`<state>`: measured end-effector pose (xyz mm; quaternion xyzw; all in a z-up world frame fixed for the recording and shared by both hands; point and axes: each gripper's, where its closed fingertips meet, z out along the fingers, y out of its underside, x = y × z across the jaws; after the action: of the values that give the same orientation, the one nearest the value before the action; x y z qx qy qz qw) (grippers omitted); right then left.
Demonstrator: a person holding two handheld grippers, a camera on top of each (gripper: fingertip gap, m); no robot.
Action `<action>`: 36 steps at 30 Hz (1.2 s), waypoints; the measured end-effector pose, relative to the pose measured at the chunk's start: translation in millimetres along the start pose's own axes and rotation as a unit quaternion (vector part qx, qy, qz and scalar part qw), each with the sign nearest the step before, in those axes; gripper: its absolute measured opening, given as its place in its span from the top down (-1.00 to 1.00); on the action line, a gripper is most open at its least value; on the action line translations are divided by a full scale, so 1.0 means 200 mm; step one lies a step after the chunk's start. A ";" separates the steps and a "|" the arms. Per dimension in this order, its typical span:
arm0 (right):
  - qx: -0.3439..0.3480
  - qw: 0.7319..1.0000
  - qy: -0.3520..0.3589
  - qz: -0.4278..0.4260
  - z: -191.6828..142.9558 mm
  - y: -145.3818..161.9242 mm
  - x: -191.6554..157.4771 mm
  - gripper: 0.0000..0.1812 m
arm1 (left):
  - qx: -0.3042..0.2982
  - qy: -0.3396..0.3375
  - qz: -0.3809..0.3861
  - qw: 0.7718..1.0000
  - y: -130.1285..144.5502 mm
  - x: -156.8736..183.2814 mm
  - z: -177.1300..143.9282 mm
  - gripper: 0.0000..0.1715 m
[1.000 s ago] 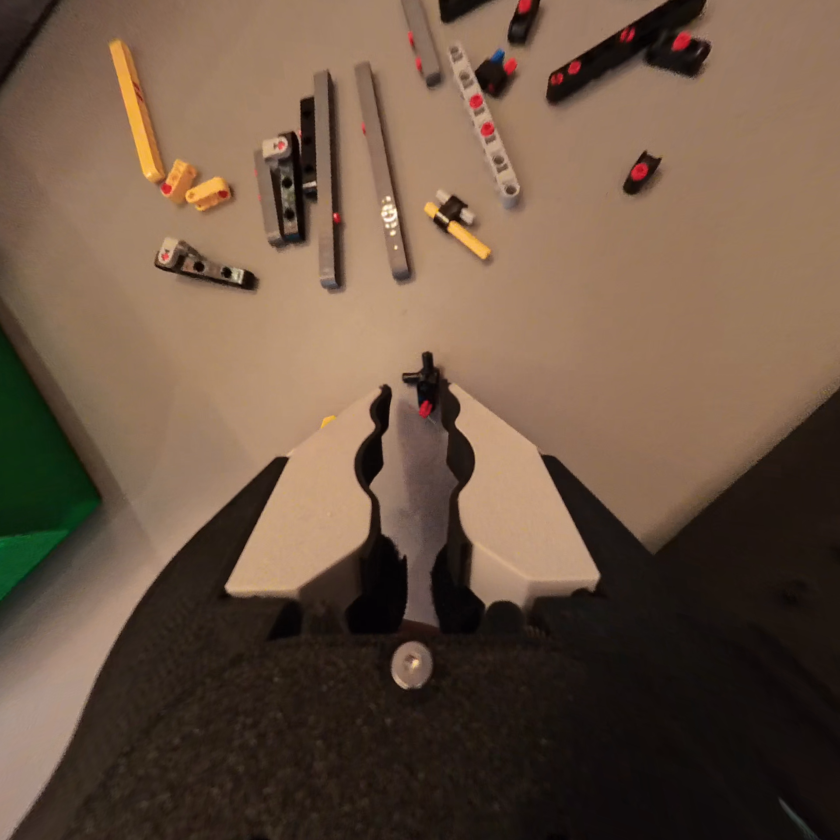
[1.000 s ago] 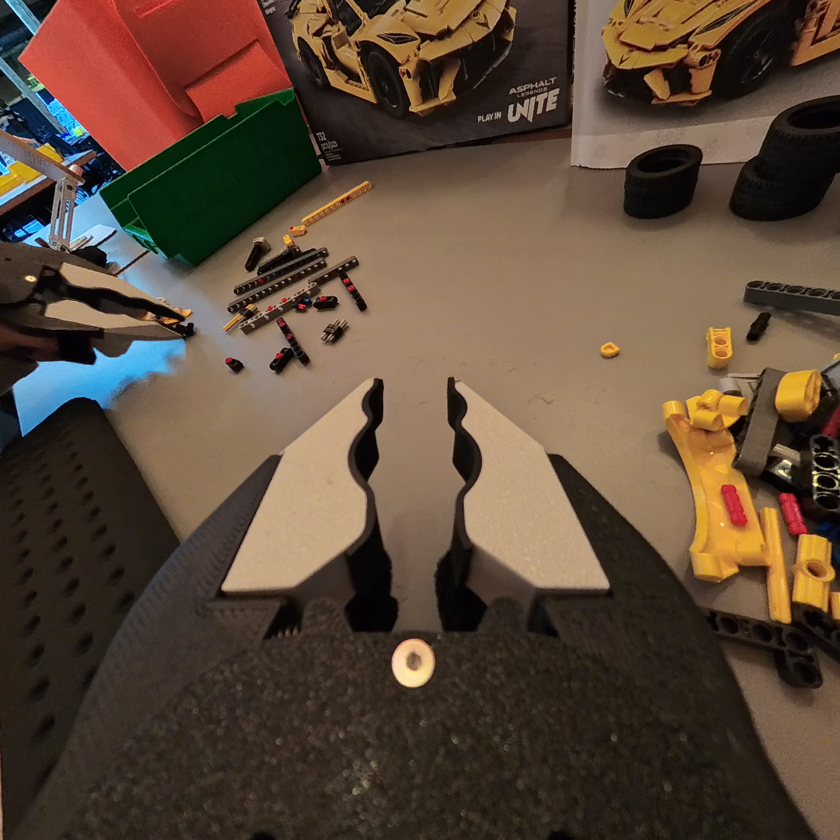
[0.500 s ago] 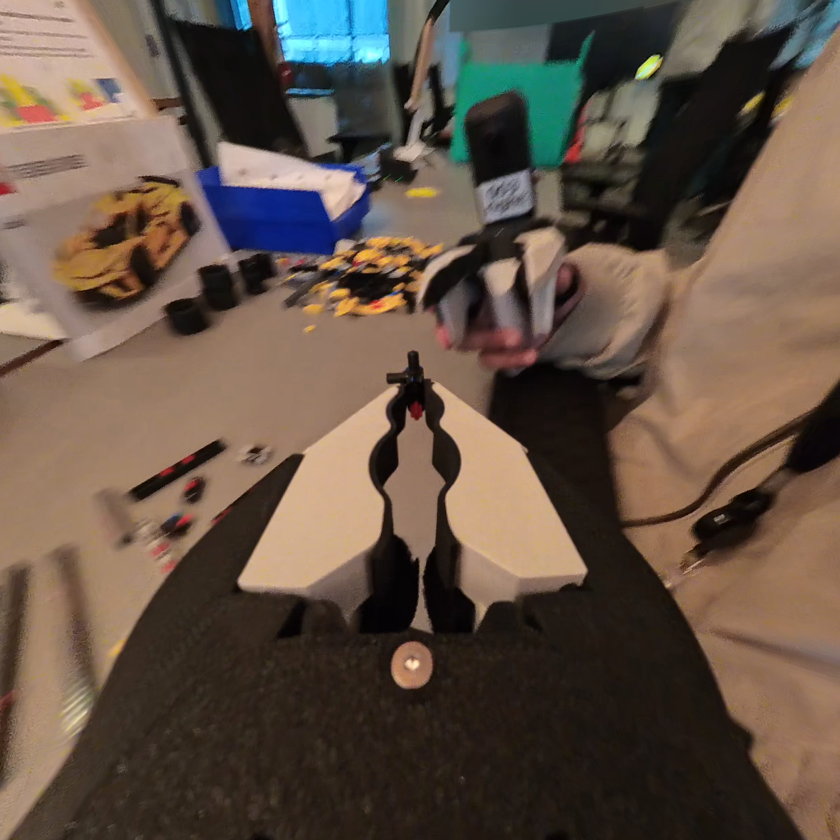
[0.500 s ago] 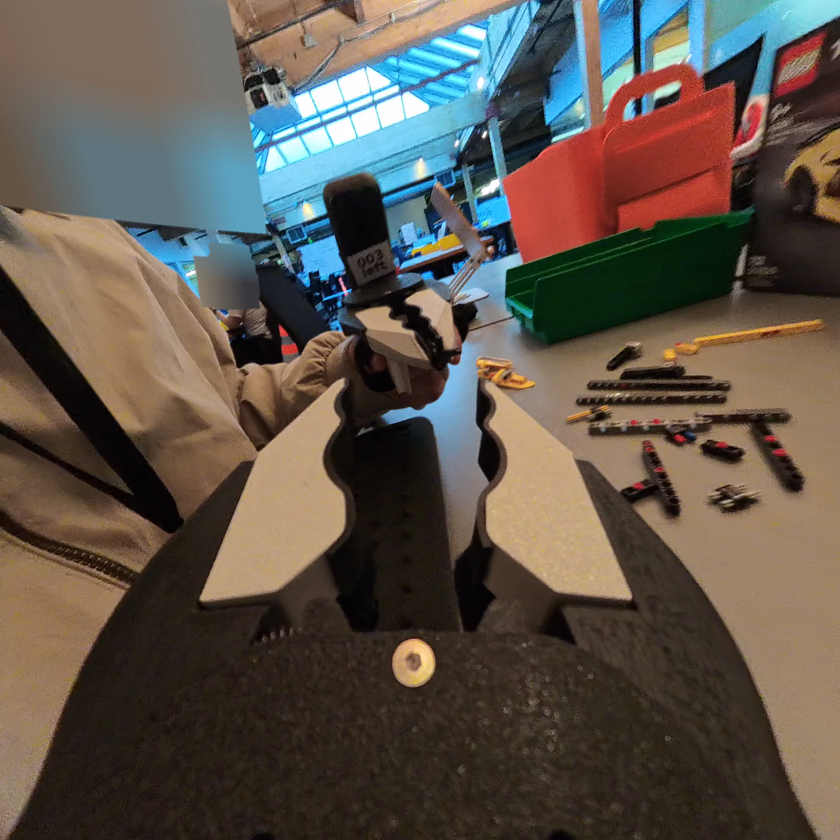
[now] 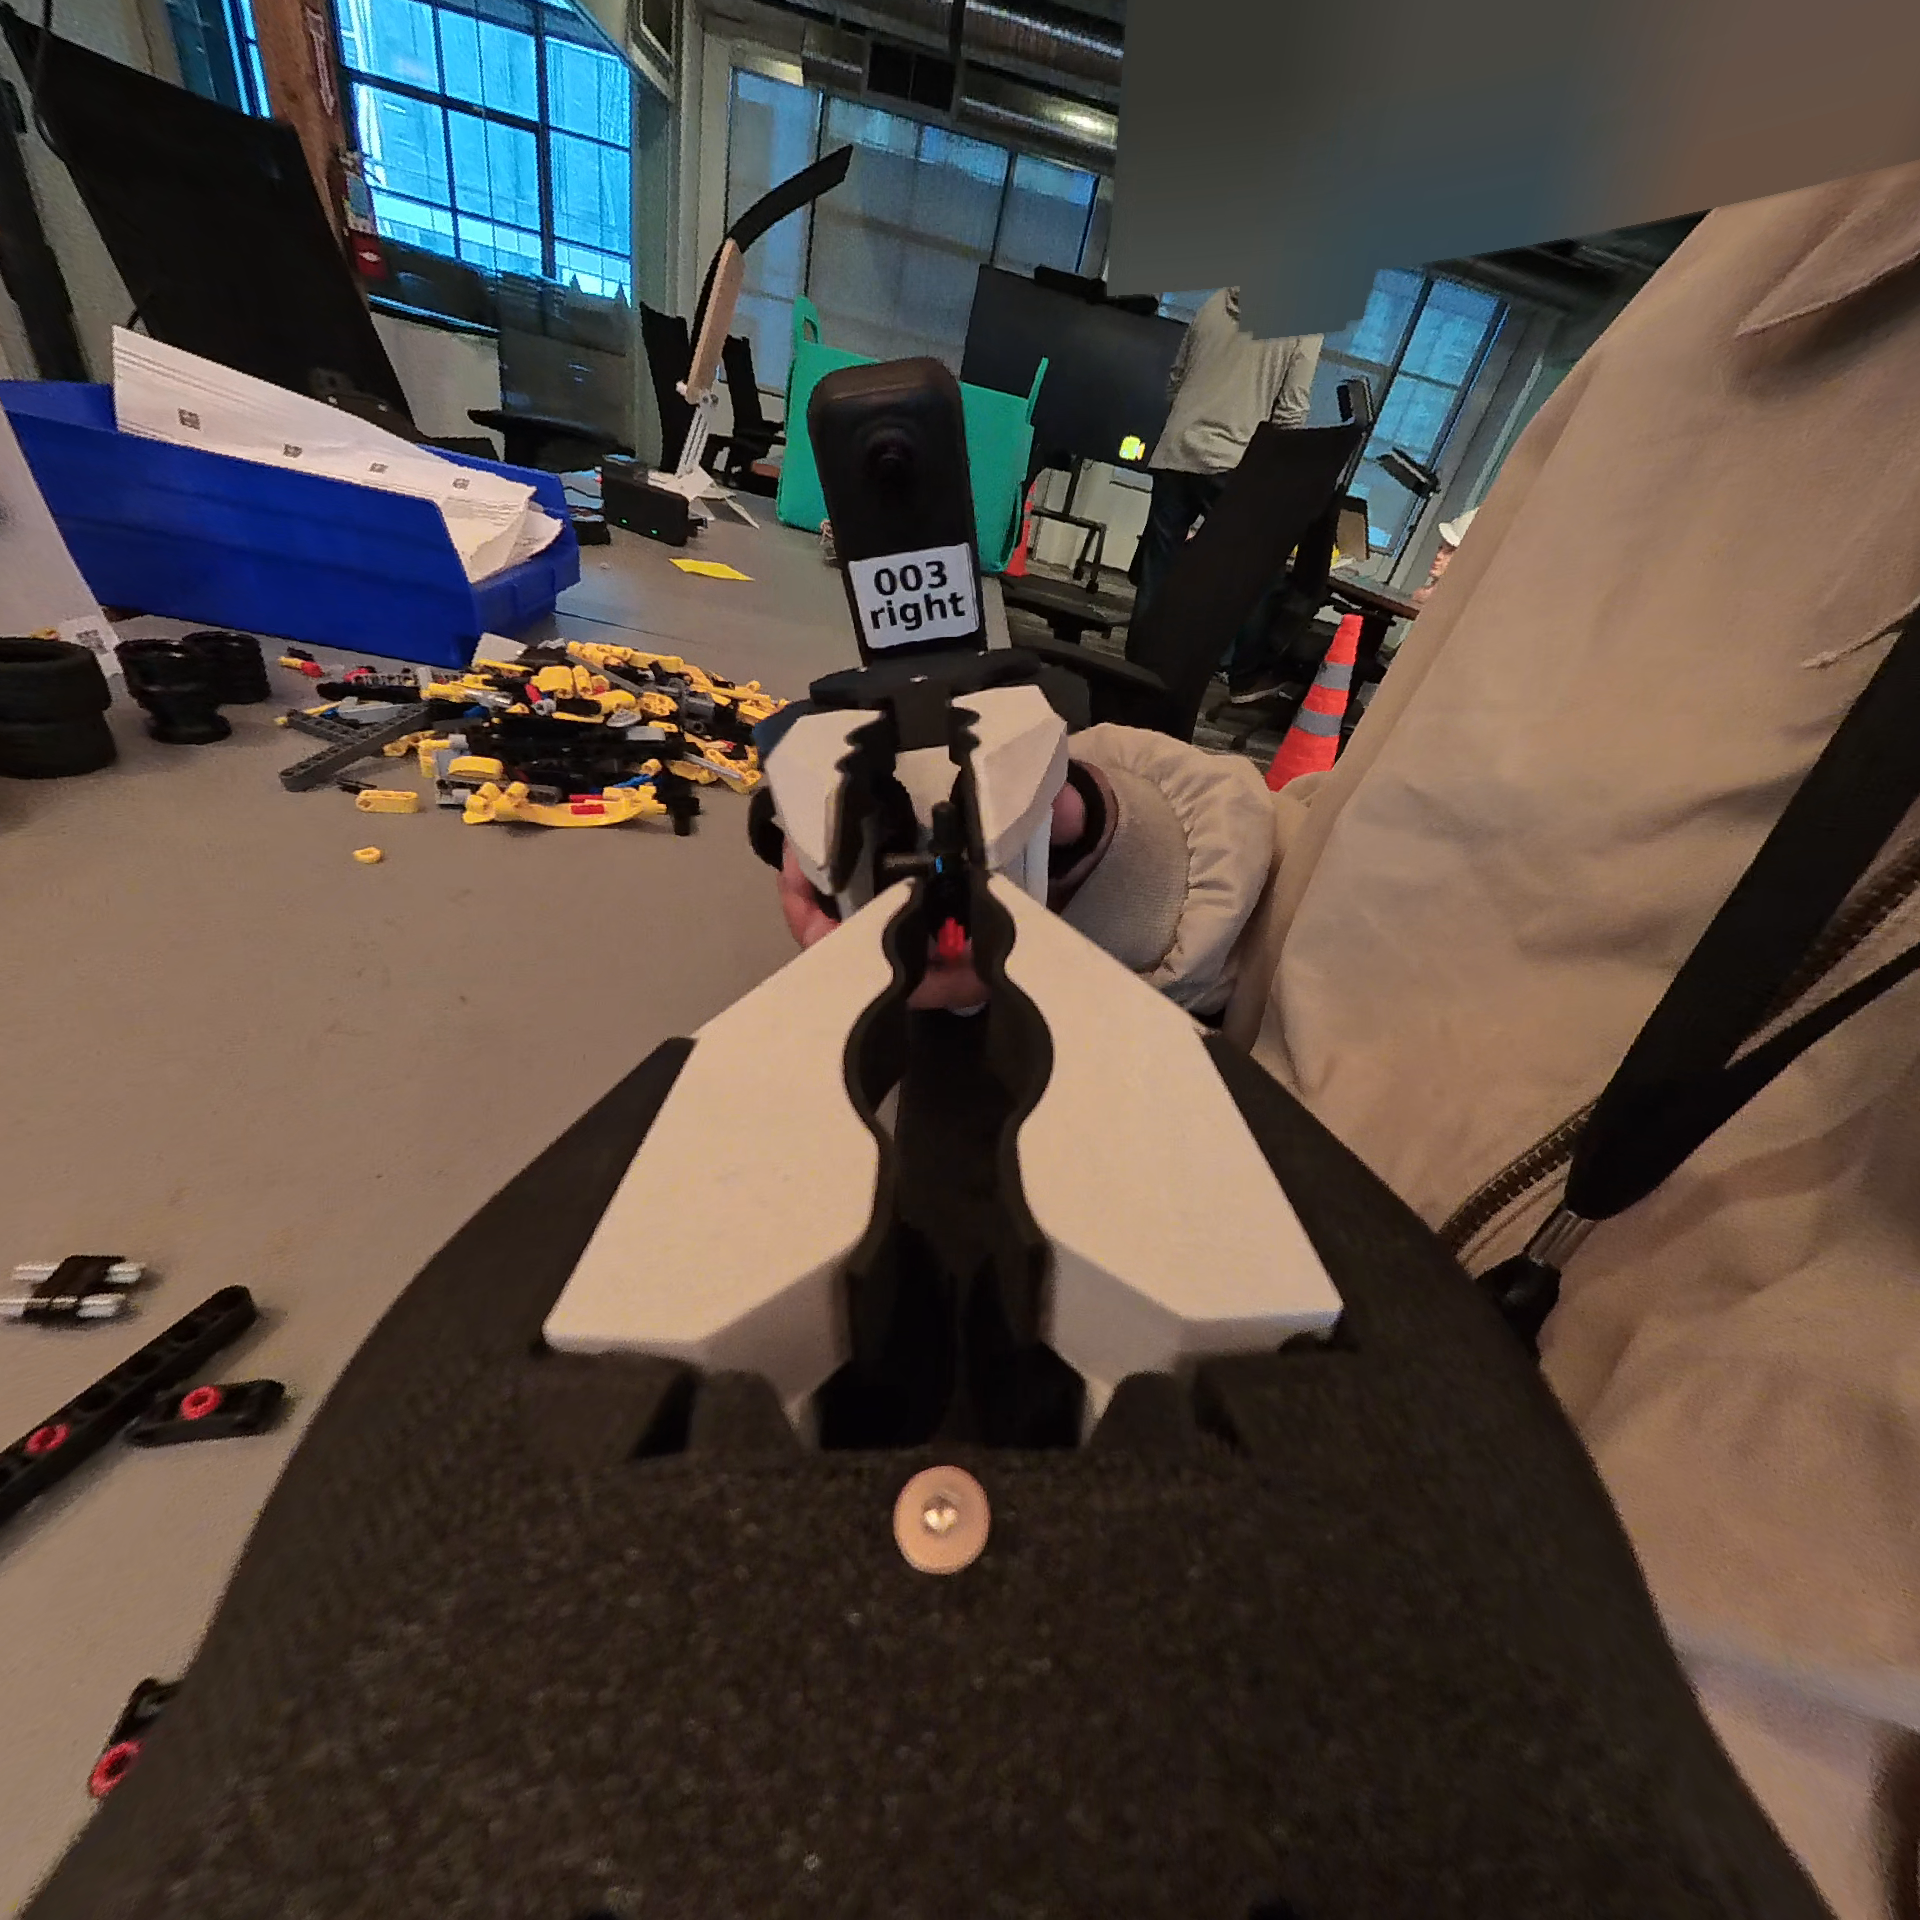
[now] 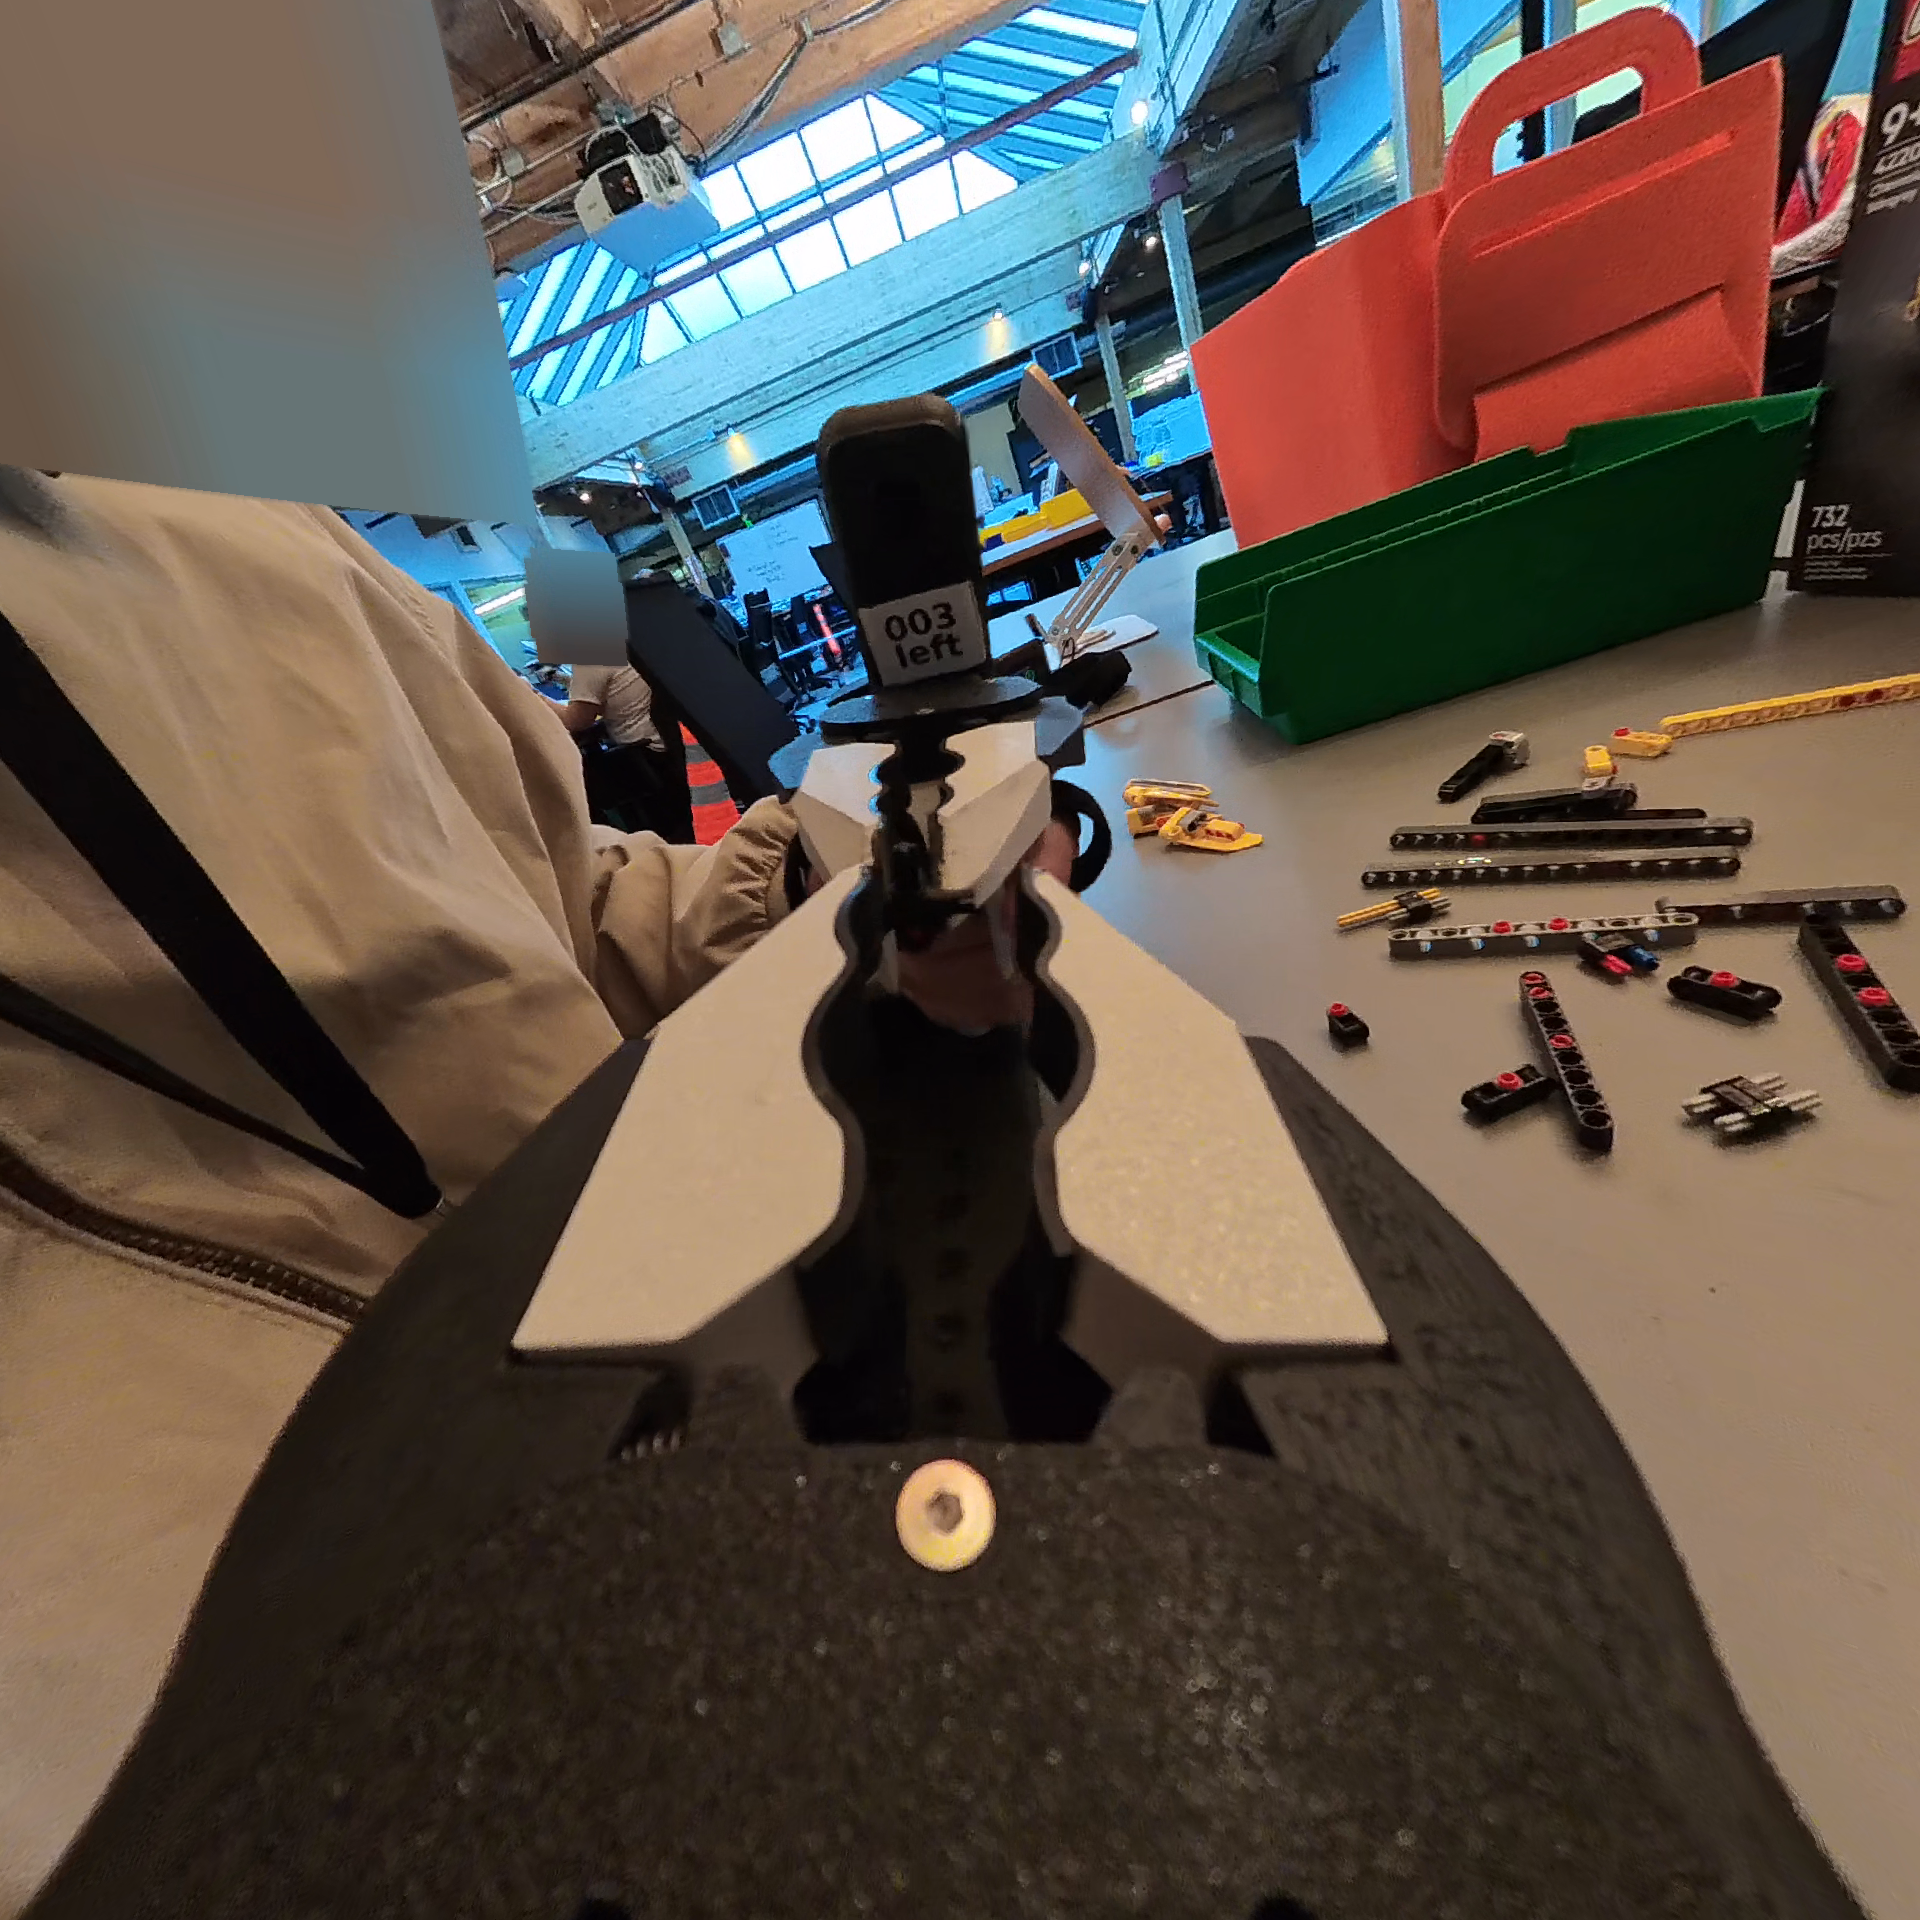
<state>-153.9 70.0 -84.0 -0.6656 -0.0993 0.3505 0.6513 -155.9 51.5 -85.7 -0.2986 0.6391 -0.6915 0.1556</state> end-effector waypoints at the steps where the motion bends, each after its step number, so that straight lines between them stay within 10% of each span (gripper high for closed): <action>1: 0.000 1.000 -0.003 0.001 0.00 0.00 0.00 0.73 | 0.001 0.000 -0.001 1.000 0.00 0.00 0.00 0.91; 36: -0.005 0.999 -0.028 -0.020 -0.02 -0.02 -0.08 0.83 | 0.060 -0.039 0.038 0.997 -0.07 0.04 -0.01 0.93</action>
<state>-161.0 58.1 -75.7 -0.6570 -0.1327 0.3549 0.6518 -160.3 50.2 -71.0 -0.2906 0.6006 -0.7103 0.2242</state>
